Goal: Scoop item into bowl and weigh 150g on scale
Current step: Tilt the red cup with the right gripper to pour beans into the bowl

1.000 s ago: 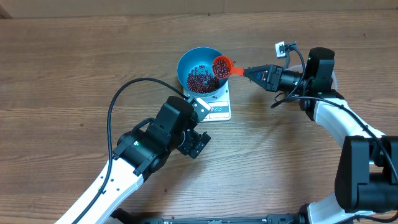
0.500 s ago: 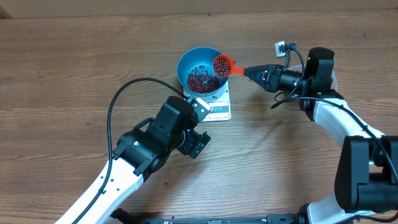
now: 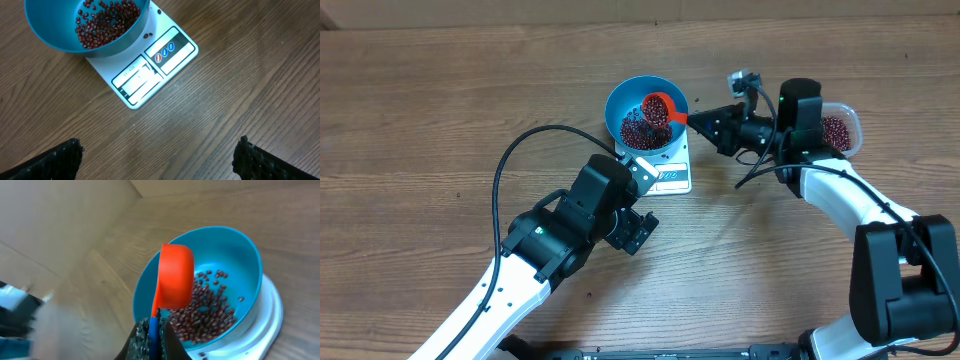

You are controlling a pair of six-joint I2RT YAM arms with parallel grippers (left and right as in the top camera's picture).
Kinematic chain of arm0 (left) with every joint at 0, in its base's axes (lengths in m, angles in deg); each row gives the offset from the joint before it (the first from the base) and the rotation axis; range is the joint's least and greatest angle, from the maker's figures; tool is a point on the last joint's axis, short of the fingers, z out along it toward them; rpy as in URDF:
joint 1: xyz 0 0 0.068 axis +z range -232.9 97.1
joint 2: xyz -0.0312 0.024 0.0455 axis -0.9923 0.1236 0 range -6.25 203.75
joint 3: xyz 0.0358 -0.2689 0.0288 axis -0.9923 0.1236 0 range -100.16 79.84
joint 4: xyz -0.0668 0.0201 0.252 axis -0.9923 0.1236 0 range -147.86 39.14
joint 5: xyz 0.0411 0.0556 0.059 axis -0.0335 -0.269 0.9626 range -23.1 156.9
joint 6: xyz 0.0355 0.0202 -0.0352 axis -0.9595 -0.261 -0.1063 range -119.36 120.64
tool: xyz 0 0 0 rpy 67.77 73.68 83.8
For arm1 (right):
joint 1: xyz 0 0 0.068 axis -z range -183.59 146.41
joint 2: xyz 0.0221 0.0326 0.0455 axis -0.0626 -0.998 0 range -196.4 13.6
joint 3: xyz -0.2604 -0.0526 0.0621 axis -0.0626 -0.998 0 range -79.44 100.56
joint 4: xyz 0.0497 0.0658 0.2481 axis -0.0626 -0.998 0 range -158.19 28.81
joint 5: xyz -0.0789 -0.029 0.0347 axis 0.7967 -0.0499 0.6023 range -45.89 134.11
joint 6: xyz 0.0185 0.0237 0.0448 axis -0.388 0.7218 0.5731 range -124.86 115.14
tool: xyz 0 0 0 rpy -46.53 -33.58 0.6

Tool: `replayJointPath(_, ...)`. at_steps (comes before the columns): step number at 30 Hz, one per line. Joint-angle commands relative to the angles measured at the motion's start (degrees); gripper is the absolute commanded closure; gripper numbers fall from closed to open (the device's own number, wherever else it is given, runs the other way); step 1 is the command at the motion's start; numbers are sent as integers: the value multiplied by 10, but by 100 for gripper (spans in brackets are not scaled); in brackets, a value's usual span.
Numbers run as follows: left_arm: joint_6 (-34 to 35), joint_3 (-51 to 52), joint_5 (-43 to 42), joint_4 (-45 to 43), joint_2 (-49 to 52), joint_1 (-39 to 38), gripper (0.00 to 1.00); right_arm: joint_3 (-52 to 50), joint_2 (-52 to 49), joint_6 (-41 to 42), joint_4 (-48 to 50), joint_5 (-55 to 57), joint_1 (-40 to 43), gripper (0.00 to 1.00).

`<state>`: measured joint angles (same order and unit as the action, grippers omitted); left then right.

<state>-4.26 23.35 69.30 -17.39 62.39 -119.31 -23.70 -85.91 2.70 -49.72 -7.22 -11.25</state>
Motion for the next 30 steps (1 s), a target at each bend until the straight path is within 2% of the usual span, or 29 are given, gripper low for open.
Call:
replayJointPath(1, -7, 1, 4, -2, 5, 1, 1, 1, -5, -95, 5, 40, -7, 96)
replayJointPath(19, -7, 1, 4, -2, 5, 1, 1, 1, -5, -449, 5, 42, -7, 96)
replayJointPath(25, -7, 1, 4, -2, 5, 1, 1, 1, -5, -535, 5, 27, -7, 96)
replayJointPath(30, -7, 1, 4, -2, 5, 1, 1, 1, -5, -543, 5, 10, -7, 96)
